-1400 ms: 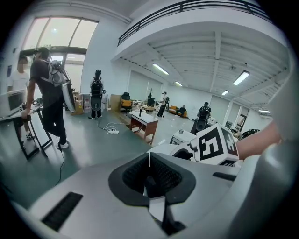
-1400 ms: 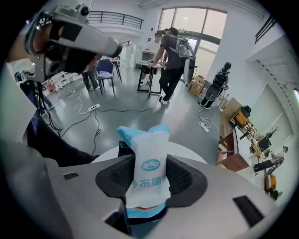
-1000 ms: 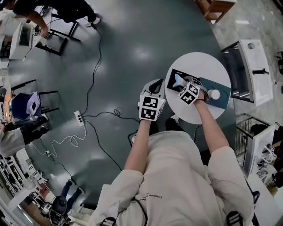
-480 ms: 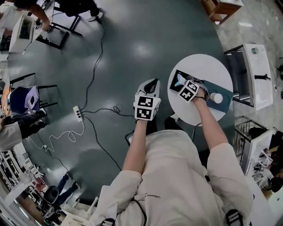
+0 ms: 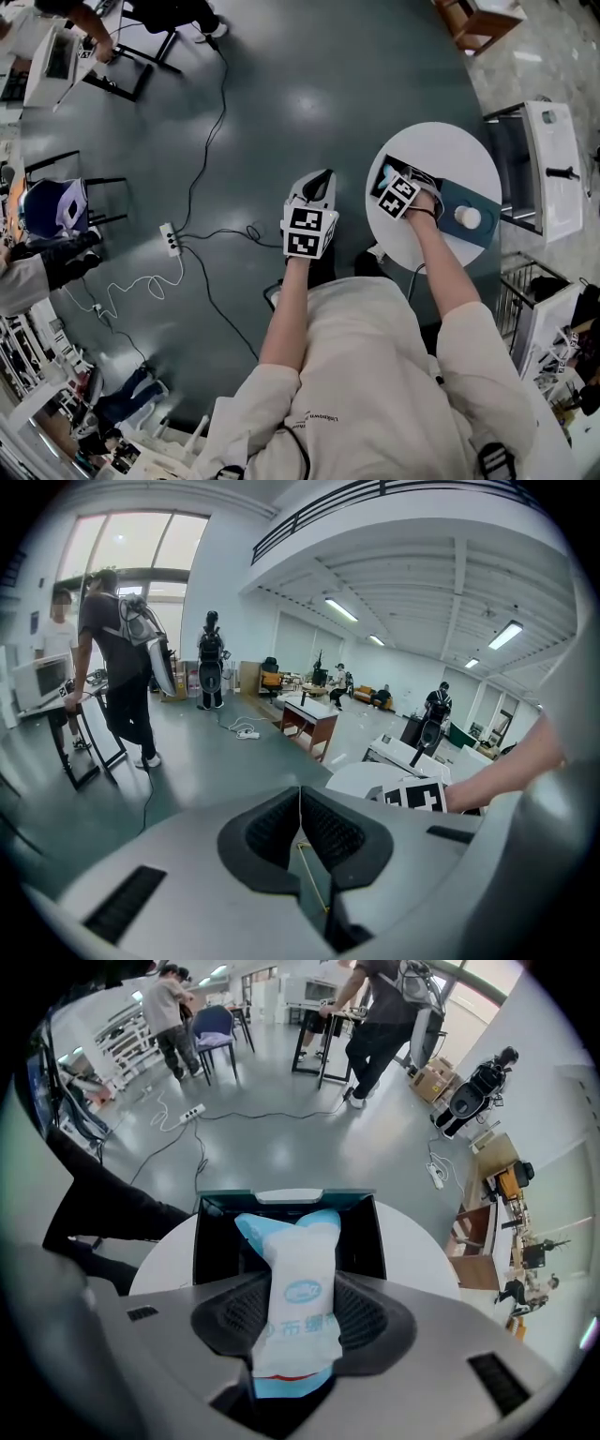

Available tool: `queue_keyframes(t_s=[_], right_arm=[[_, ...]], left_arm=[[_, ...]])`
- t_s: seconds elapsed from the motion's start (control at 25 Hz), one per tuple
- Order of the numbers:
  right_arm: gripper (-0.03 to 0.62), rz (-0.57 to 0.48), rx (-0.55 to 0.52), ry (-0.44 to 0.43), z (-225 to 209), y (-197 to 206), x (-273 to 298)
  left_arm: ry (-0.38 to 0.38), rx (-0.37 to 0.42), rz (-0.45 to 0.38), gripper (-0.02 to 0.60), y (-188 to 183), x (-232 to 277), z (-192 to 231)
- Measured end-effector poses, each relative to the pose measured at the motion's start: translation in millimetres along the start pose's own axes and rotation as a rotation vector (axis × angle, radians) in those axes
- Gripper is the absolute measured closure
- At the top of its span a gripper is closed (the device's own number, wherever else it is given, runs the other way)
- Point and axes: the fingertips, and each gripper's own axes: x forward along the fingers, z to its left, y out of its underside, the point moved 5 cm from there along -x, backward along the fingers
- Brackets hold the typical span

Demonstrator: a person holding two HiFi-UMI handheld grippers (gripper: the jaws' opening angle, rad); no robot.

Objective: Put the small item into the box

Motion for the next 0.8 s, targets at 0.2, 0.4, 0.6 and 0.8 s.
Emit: queue_keyframes(t_s=[0.2,0.4,0.6,0.8], right_arm=[[0.375,0.019,-0.003,0.025,1,-7,6],[0.375,0.048,-0.003,0.013,-2,-13,6],[0.375,0.032,0.007,0.016,-3,-12,7],[0.350,-0.037,0.014,-0.027,1,-21,-1]], left_arm=[[-0.016,-0.018,-0.014,0.559,-8,-5,20],[0.004,-0.018,-0.023,0.560,-15,-4,30],[0.030,-0.002,-0.010,0.560,-12,4,23],[0.043,0.008,-0.007,0.560,-11,3,17]])
